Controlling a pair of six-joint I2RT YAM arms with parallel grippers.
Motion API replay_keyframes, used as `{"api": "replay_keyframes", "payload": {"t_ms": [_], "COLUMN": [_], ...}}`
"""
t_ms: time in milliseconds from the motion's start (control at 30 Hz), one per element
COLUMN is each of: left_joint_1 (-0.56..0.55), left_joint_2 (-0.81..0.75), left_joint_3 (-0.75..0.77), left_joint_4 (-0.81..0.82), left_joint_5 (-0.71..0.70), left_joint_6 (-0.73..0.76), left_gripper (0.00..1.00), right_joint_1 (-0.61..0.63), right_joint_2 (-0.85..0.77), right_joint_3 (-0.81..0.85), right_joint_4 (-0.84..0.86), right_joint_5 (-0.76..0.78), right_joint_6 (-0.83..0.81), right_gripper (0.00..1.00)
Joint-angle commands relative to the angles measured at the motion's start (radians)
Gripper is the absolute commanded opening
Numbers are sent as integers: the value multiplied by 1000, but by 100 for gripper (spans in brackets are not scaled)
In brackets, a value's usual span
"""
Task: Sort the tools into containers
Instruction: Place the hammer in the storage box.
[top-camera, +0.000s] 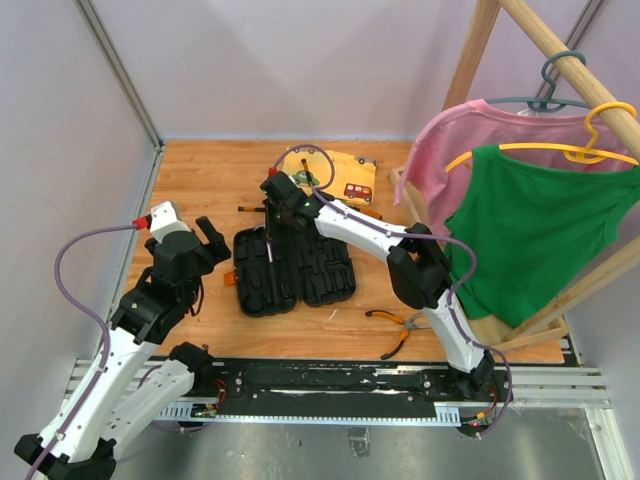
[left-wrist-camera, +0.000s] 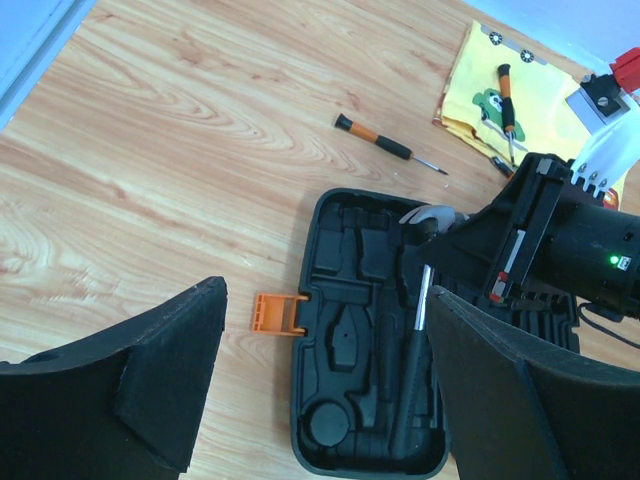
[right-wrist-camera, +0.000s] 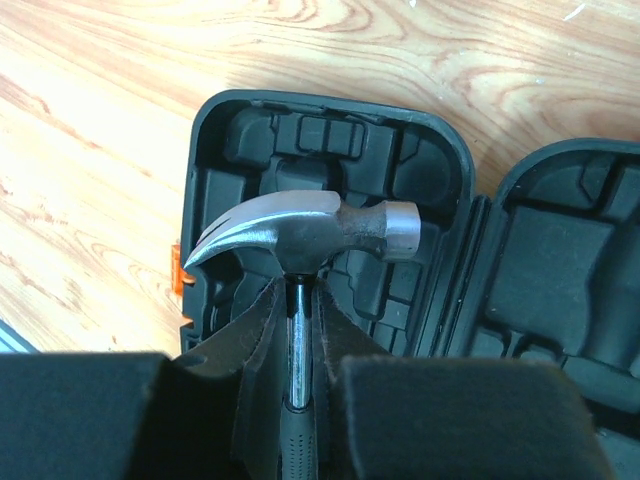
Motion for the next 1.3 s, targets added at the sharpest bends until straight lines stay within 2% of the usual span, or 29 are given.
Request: {"api": "replay_keyframes", "payload": {"t_ms": [0, 500, 633, 933, 1100, 1267], "left_joint_1": [12, 18, 21, 35, 40, 41], "left_joint_2": [4, 12, 15, 20, 21, 30], "left_joint_3": [14, 11, 11, 10, 8, 8], "left_joint_4": [7, 13, 16, 23, 26, 28], "left_joint_5": [-20, -6, -2, 13, 17, 23], "left_joint_6": [-7, -1, 1, 8, 11, 14], "left_gripper": [84, 85, 85, 85, 85, 85], "right_joint_1": [11, 10, 7, 2, -2, -3], "right_joint_2": [32, 137, 147, 131, 101, 4], "right_joint_3": [60, 141, 140, 109, 86, -14], "right_joint_4": [-9, -9, -8, 18, 30, 90], "right_joint_5": [9, 48, 53, 54, 36, 20], "right_joint_6": [-9, -31, -29, -24, -29, -76], "right_gripper": [1, 3, 9, 38, 43, 45]}}
